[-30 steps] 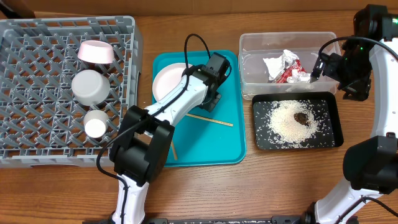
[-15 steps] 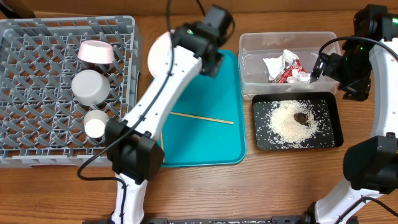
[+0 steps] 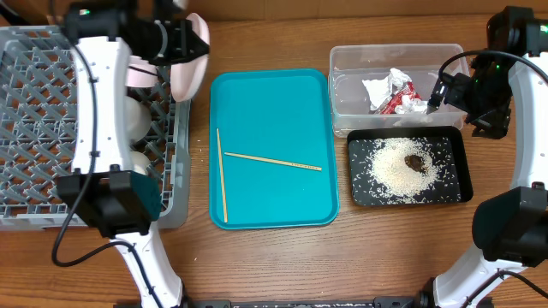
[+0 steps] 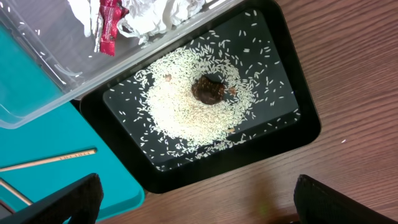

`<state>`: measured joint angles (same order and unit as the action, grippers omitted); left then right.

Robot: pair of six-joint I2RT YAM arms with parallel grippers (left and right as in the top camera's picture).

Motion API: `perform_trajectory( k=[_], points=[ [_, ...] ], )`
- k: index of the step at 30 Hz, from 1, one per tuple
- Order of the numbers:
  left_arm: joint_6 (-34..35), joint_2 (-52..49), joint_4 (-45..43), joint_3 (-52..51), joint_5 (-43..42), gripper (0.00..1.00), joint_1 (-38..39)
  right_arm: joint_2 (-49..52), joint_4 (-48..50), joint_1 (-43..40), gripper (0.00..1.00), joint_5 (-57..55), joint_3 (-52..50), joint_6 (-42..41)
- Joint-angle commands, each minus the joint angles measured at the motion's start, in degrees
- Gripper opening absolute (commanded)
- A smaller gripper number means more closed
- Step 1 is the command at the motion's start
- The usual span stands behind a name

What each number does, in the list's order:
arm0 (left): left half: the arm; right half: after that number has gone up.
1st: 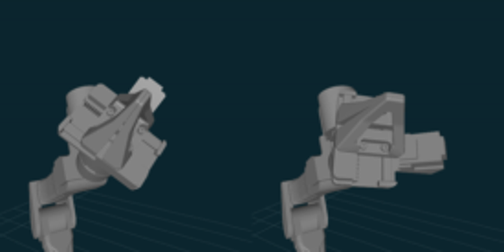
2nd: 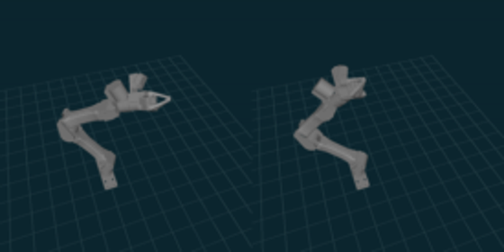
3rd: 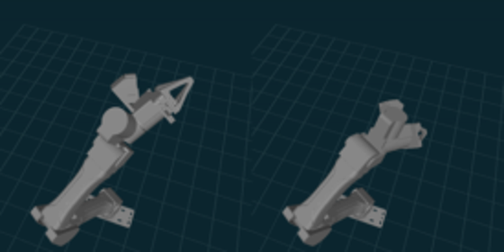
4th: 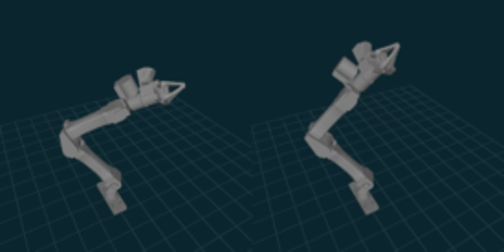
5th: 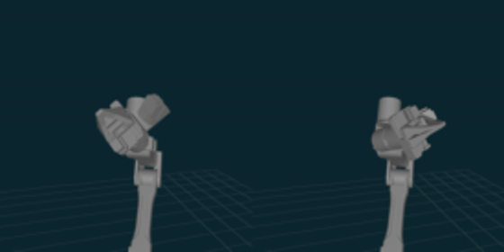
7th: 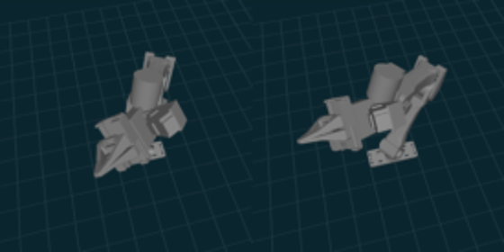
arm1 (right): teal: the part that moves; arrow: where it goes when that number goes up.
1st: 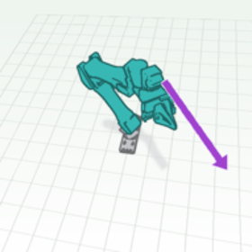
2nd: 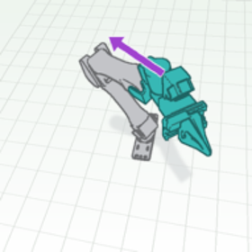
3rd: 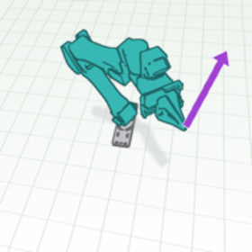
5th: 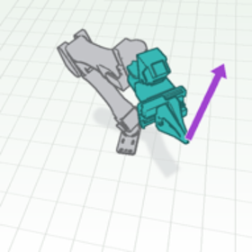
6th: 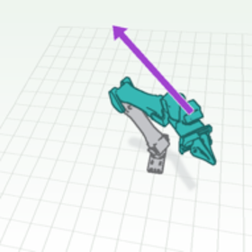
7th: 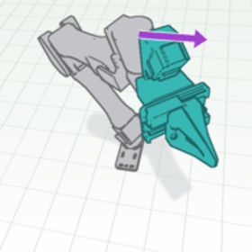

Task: Sort waste into correct bins and load items into the dishwasher
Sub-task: 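Carry the white plate to the rack and stand it upright, then lower the left gripper onto the tray and grasp one chopstick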

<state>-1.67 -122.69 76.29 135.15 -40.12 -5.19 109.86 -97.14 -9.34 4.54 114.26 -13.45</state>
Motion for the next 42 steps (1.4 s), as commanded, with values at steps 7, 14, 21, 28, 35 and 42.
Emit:
perform_trajectory(
  k=[7,14,21,28,35,42],
  points=[
    [-3.1,0.87,-3.8,-4.13,-9.05,0.04,-5.44,-2.08,0.09,-0.11,1.0,0.24,0.5,-0.09],
    [-3.04,0.85,-10.62,-12.33,-9.51,0.04,-6.54,-2.08,0.09,-0.11,1.0,0.24,0.5,-0.09],
    [-3.04,0.83,-15.76,-15.17,-5.81,0.05,-8.74,-2.08,0.09,-0.11,1.0,0.24,0.5,-0.09],
    [-1.73,1.11,-16.57,-14.75,-2.43,0.87,-9.05,-2.08,0.09,-0.11,1.0,0.24,0.5,-0.09],
    [8.09,12.15,-10.54,-14.14,10.49,1.0,-6.12,-2.08,0.09,-0.11,1.0,0.24,0.5,-0.09],
    [17.07,18.03,6.29,-14.25,31.5,1.0,12.17,-2.08,0.09,-0.11,1.0,0.24,0.5,-0.09]
  ],
)
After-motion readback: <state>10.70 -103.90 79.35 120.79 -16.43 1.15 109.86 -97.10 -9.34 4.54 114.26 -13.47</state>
